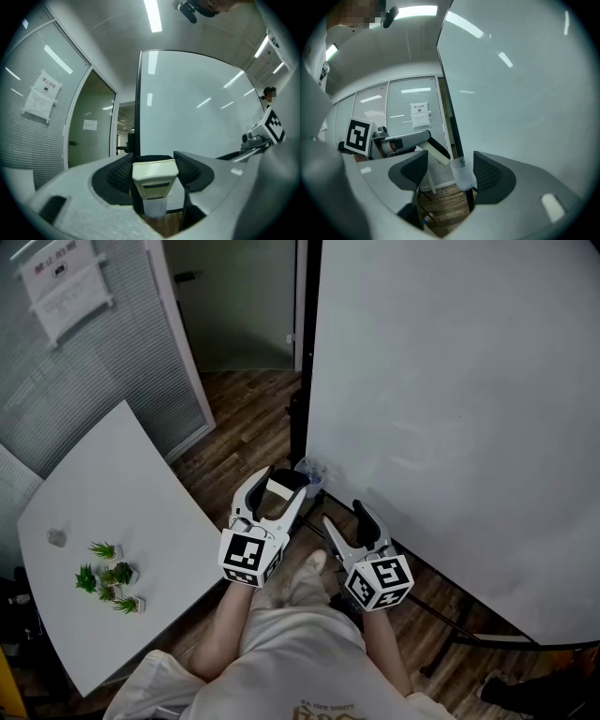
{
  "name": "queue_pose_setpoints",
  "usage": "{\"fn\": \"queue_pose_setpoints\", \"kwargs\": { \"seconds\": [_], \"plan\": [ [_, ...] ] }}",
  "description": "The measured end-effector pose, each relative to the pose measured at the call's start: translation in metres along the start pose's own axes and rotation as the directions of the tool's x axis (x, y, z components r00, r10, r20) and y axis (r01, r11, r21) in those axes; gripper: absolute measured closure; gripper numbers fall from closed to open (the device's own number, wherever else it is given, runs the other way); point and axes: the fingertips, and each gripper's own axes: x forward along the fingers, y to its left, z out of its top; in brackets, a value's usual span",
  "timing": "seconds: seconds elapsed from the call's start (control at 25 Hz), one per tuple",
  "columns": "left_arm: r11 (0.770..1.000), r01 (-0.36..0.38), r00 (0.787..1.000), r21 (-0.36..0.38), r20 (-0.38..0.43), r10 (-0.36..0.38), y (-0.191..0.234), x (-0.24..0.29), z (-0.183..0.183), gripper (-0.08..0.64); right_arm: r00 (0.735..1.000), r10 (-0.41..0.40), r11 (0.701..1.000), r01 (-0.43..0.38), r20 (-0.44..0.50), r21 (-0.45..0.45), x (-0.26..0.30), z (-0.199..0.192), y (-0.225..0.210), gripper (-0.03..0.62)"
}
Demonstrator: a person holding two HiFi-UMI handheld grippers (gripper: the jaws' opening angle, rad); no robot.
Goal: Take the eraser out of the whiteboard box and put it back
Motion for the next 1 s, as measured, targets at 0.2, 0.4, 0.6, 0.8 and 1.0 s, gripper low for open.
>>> {"fn": "queue_pose_setpoints", "kwargs": {
  "seconds": [0.2, 0.4, 0.6, 0.8, 1.0],
  "plan": [
    [1.000, 0.002, 1.000, -0.003, -0.003, -0.002, -0.004, -0.001, -0.001, 0.293, 1.000, -0.008, 1.000, 0.008, -0.002, 0.002, -0.005, 0.000, -0.002, 0.288],
    [1.000, 0.000, 1.000, -0.001, -0.006, 0.000, -0.004, -0.002, -0.002, 0.294, 1.000, -0.001, 1.000, 0.001, -0.001, 0.009, -0.006, -0.003, -0.002, 0.288],
    [1.000, 0.004, 1.000, 0.001, -0.002, -0.004, -0.006, 0.002, -0.002, 0.293, 1.000, -0.003, 1.000, 0.003, 0.000, 0.010, -0.005, -0.003, -0.005, 0.288],
    [1.000, 0.008, 1.000, -0.002, -0.001, -0.008, -0.006, 0.006, -0.003, 0.293, 1.000, -0.005, 1.000, 0.005, 0.000, 0.015, -0.006, -0.004, -0.008, 0.288],
    [1.000, 0.009, 1.000, -0.005, -0.006, -0.009, -0.006, 0.010, -0.004, 0.293, 1.000, -0.005, 1.000, 0.005, -0.006, 0.018, -0.005, -0.004, -0.011, 0.288]
  ]
}}
